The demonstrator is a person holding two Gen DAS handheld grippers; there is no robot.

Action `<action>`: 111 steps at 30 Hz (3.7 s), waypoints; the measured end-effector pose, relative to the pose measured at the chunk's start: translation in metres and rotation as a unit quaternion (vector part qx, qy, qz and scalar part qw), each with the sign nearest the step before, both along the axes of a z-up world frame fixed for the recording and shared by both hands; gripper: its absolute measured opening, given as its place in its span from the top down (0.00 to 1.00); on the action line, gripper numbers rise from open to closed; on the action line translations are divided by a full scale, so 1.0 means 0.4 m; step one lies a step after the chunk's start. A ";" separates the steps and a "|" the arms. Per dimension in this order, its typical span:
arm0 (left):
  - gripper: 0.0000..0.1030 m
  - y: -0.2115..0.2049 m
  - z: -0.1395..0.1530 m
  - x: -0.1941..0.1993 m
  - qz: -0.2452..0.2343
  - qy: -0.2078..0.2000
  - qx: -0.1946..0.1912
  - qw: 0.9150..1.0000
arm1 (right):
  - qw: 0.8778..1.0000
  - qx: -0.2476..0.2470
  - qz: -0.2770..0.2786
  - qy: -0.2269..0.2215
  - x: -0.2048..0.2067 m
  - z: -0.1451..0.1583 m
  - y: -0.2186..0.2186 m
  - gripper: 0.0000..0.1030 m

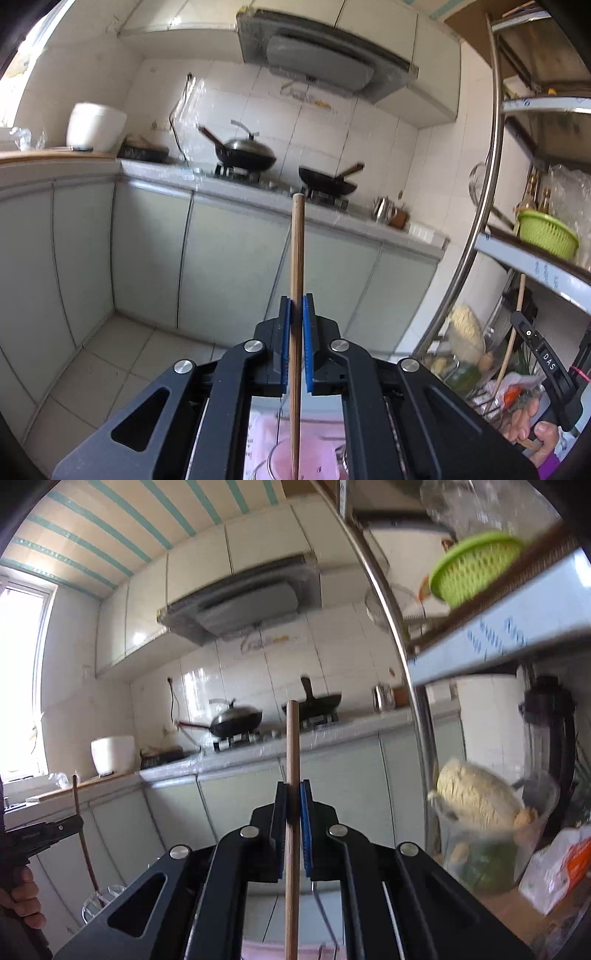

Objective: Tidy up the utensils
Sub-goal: 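Lift both wooden sticks up and carry them over the pink cups, then lower the sticks into the pink cups and open both tools, then move the left tool to the black spoon while the right tool reaches a dark chopstick, then grasp the black spoon with the left tool while the right tool grasps the gold-tipped chopstick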

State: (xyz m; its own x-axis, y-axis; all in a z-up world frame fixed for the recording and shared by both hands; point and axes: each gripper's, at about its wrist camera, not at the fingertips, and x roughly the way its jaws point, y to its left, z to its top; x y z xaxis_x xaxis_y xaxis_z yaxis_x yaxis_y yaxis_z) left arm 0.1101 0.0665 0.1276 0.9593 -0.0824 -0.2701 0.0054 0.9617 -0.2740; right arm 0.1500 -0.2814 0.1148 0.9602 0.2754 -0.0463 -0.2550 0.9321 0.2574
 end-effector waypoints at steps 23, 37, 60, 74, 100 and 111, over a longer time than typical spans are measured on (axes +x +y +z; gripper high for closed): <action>0.69 -0.018 -0.117 0.009 -0.037 0.114 -0.016 0.993 | 0.984 -0.035 0.034 0.173 -0.022 -0.134 0.016 0.64; 0.64 0.031 -0.079 -0.077 -0.015 0.111 -0.029 0.993 | 0.983 -0.033 0.026 0.181 -0.118 -0.108 -0.014 0.58; 0.75 -0.077 -0.370 -0.215 -0.121 0.324 -0.066 0.936 | 0.934 0.024 0.128 0.333 -0.281 -0.304 0.026 0.75; 0.83 -0.151 -0.534 -0.135 -0.127 0.458 -0.091 0.875 | 0.900 0.064 0.178 0.393 -0.263 -0.391 0.046 0.82; 0.88 -0.251 -0.554 -0.077 -0.103 0.484 -0.004 0.869 | 0.884 0.055 0.203 0.416 -0.249 -0.423 0.095 0.82; 0.90 -0.198 -0.460 -0.111 -0.112 0.436 -0.022 0.892 | 0.846 0.111 0.248 0.458 -0.195 -0.468 0.130 0.82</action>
State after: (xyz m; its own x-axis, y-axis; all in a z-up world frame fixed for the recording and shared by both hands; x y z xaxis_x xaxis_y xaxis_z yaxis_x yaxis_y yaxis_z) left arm 0.0657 -0.0128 -0.0564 0.3430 -0.2749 -0.8982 -0.0372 0.9515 -0.3054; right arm 0.0719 -0.2293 -0.0725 0.3131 0.7338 -0.6030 -0.1998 0.6716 0.7135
